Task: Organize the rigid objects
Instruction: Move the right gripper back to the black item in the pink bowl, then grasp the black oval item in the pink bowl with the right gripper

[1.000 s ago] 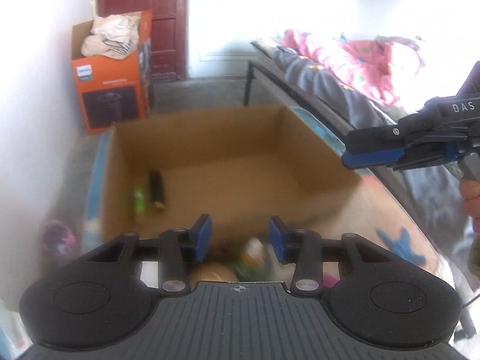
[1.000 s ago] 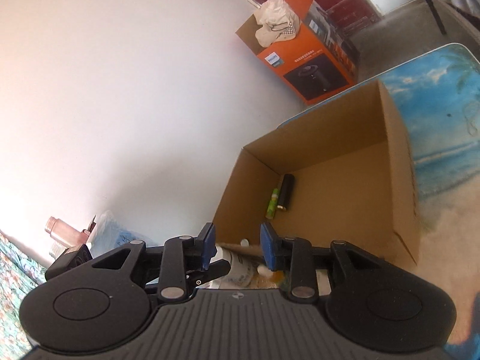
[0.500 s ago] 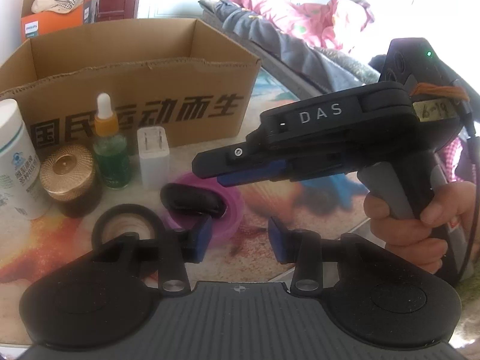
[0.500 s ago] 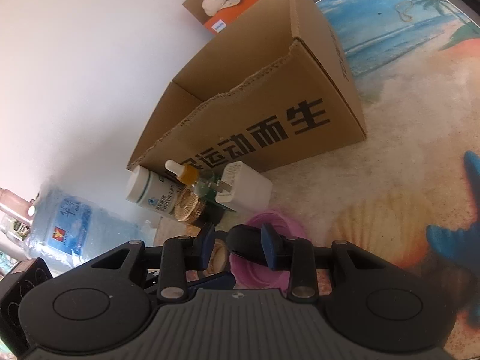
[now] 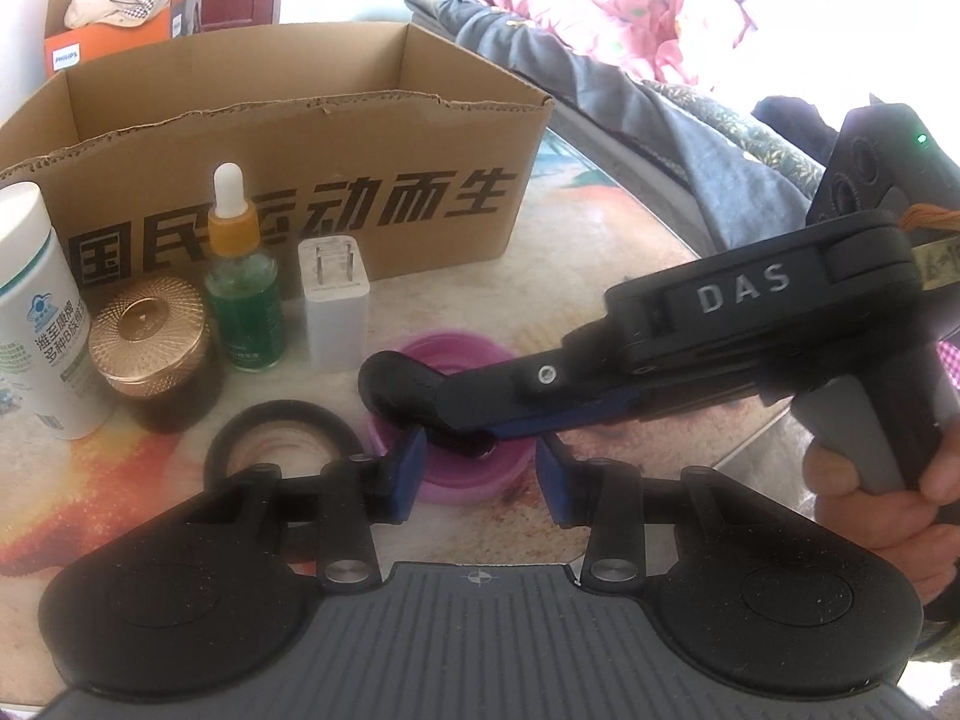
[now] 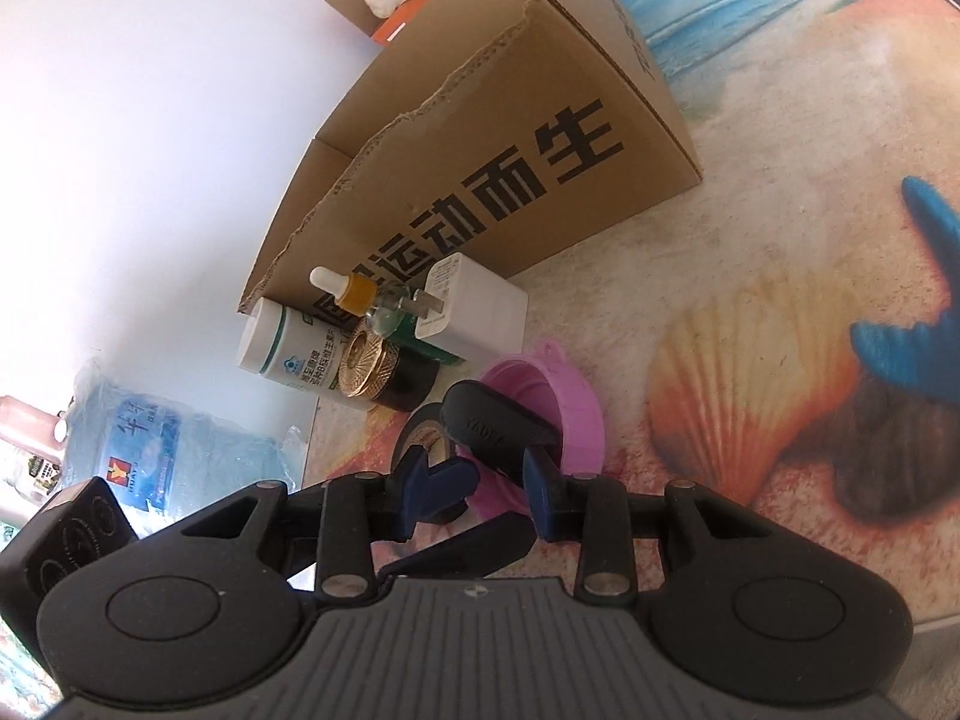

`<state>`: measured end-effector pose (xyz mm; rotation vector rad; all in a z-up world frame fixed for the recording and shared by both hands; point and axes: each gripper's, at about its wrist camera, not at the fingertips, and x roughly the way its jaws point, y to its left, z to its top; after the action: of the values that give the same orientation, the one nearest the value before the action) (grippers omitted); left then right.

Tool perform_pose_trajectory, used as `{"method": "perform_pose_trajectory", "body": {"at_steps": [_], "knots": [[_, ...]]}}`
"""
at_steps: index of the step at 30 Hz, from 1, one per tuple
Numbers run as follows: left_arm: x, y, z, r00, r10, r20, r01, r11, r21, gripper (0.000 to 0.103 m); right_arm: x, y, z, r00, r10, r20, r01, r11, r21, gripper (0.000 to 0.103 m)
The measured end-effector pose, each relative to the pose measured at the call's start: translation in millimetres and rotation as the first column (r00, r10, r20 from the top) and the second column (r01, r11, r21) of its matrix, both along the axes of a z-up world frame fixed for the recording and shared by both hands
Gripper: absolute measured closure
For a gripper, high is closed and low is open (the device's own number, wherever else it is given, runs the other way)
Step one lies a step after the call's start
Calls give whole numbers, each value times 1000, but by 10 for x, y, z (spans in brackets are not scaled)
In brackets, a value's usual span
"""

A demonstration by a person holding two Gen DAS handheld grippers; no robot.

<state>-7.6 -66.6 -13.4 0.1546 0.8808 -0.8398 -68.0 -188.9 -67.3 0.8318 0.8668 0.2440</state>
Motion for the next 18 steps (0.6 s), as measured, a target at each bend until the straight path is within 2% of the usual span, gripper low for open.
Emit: {"method": "perform_pose_trajectory", "body": {"at_steps": [3, 5, 8, 13, 18], "knots": [[13, -12, -11, 1000, -5, -14, 5, 1000, 2, 63, -11, 23, 111, 999, -4, 37, 7, 998, -65, 56], [18, -17, -8, 1000, -2, -15, 2, 1000, 9, 63, 10, 41, 195, 998, 0, 68, 8, 992, -124, 56], [37, -27, 4, 1000, 5, -22, -5, 1000, 11, 63, 90, 75, 250, 996, 27, 82, -13, 987, -161, 56], [106, -28, -23, 998, 20, -60, -20, 1000, 5, 62, 272, 186, 189, 996, 72, 57, -58, 975, -214, 56], [143, -28, -27, 998, 24, -62, -24, 1000, -10, 62, 312, 249, 155, 995, 87, 43, -73, 963, -260, 56]]}}
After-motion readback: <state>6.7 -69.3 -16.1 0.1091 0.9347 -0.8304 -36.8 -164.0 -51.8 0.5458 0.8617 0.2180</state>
